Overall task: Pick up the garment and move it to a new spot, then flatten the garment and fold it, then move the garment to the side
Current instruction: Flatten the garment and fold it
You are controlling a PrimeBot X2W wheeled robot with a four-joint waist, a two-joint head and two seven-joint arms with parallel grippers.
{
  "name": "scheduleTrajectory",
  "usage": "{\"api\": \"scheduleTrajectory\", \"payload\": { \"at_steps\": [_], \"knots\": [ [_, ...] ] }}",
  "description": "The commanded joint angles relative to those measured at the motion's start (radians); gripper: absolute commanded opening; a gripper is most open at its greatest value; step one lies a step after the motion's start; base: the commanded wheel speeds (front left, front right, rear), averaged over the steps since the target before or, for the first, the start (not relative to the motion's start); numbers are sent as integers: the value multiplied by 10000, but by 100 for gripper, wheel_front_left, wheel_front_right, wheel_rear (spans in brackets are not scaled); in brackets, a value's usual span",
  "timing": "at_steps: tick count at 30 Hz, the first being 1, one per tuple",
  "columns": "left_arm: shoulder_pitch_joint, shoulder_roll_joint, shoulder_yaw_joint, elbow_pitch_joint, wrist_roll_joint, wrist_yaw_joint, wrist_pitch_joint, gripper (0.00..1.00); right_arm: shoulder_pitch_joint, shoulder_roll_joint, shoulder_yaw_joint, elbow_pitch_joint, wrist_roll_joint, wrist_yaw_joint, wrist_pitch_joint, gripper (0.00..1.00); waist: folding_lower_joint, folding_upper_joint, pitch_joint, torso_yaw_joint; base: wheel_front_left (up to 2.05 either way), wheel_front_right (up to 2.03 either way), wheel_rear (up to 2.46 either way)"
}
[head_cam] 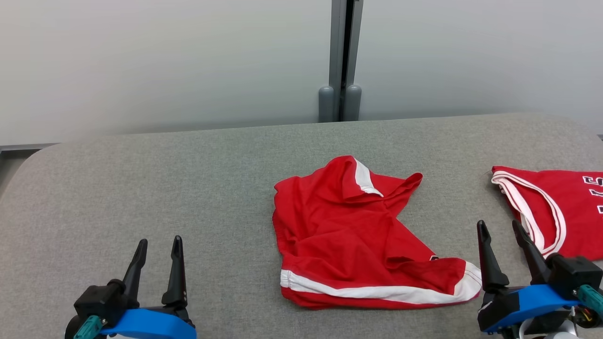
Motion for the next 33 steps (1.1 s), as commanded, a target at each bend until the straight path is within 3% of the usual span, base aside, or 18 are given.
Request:
{"api": "scheduleTrajectory", "payload": {
  "at_steps": [1, 13, 22, 28, 33],
  "knots": [
    [74, -27, -33, 32, 17, -13, -40, 100, 171, 3, 31, -96, -95, 2, 77, 100, 1, 0, -22, 23, 0, 0, 0],
    [98, -45, -103, -20, 180, -69, -65, 100, 295, 4, 341, -433, 61, 2, 454, 100, 1, 0, 63, 102, 0, 0, 0],
    [-204, -62, -2191, -413, 41, -893, 1796, 100, 116, -38, 374, -585, 11, 2, 737, 100, 1, 0, 404, -31, 0, 0, 0],
    [-452, 30, -3331, -574, -831, -1004, 2738, 100, 58, -32, 427, -435, 95, 2, 711, 100, 1, 0, 641, -159, 0, 0, 0],
    [-709, 145, -3643, -215, -1148, -1009, 2754, 100, -55, -25, 510, -204, 115, 2, 745, 100, 1, 0, 763, -322, 0, 0, 0]
  ]
}}
